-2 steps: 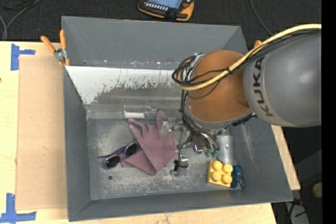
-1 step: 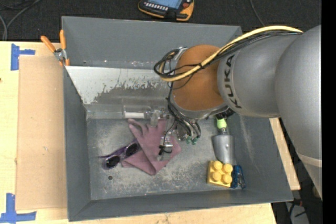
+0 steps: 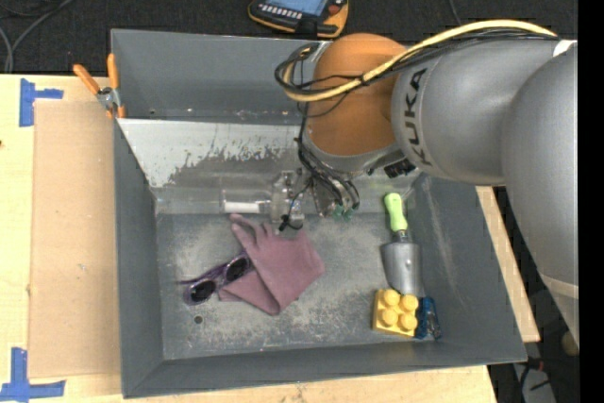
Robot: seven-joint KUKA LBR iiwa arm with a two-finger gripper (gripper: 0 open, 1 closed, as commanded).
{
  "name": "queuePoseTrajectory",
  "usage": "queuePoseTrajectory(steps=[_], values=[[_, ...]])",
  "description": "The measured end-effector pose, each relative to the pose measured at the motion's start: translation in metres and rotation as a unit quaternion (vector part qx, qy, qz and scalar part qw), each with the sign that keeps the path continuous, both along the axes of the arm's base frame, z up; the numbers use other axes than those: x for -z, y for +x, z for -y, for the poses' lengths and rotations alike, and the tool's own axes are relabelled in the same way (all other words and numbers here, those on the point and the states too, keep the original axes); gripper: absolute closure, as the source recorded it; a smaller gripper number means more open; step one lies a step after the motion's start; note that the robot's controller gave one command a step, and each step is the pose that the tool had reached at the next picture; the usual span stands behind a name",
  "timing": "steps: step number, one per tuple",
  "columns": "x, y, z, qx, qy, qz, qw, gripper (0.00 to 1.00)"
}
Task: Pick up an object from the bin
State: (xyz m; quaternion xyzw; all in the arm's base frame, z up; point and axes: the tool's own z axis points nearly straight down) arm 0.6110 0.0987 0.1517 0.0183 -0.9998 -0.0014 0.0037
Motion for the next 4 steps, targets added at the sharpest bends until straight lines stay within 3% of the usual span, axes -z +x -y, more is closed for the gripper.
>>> queuePoseTrajectory(steps=[1, 2, 3, 4], values=[[0.000, 0.000, 0.000, 0.000, 0.000, 0.0000, 1.0000, 1.00], [0.077, 0.005, 0.001, 0.018, 0.000, -0.0030, 0.9998, 1.00], [0.080, 0.005, -0.026, 0.016, 0.000, 0.0050, 0.9999, 1.00], [-0.006, -0.019, 0.016, 0.010, 0.000, -0.0004, 1.0000, 0.00]])
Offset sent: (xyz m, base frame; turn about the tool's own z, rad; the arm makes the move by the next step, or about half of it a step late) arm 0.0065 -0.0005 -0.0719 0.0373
